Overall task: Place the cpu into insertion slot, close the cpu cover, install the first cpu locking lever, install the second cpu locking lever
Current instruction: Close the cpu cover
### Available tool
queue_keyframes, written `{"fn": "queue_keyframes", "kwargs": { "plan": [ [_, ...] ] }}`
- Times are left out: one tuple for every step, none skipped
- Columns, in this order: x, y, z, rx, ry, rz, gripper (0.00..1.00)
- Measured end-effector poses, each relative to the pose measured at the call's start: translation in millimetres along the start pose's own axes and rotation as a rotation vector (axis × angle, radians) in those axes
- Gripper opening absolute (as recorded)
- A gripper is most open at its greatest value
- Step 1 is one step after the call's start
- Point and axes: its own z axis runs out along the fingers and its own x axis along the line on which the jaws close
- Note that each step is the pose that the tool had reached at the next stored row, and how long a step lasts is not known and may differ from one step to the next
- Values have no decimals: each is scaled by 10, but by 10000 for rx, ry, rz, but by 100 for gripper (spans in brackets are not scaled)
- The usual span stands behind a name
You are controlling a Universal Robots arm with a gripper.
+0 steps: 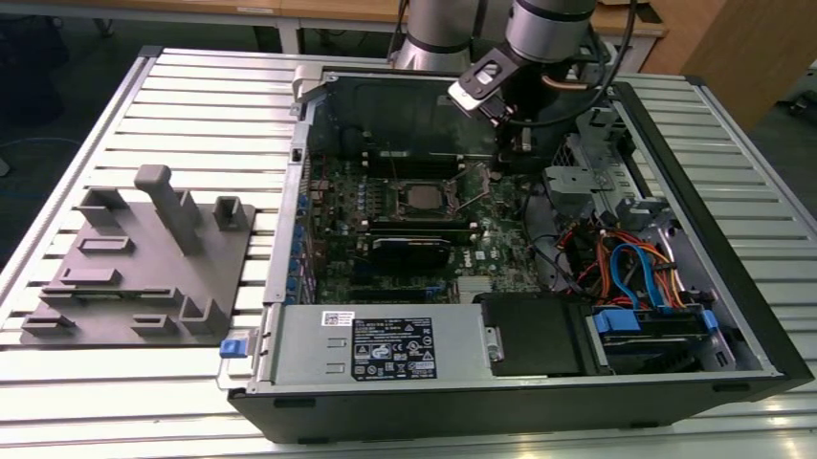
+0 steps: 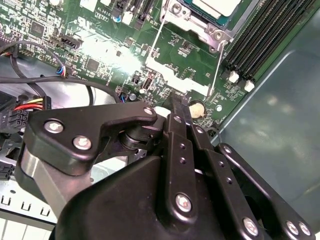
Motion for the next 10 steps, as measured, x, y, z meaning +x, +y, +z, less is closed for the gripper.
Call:
{"fn": "queue_keyframes", "kwargs": {
  "plan": [
    [2, 0, 8, 0, -3, 0, 10],
    [3, 0, 16, 2, -6, 1, 10],
    [3, 1, 26, 3, -10, 0, 10],
    [4, 1, 36, 4, -14, 0, 10],
    [4, 1, 48, 7, -21, 0, 10],
    [4, 2, 58, 11, -29, -1, 10],
    [4, 3, 70, 18, -39, -2, 10],
    [4, 5, 82, 27, -48, -2, 10],
    [3, 6, 95, 34, -62, -2, 10],
    [3, 7, 106, 41, -73, -3, 10]
  ]
}}
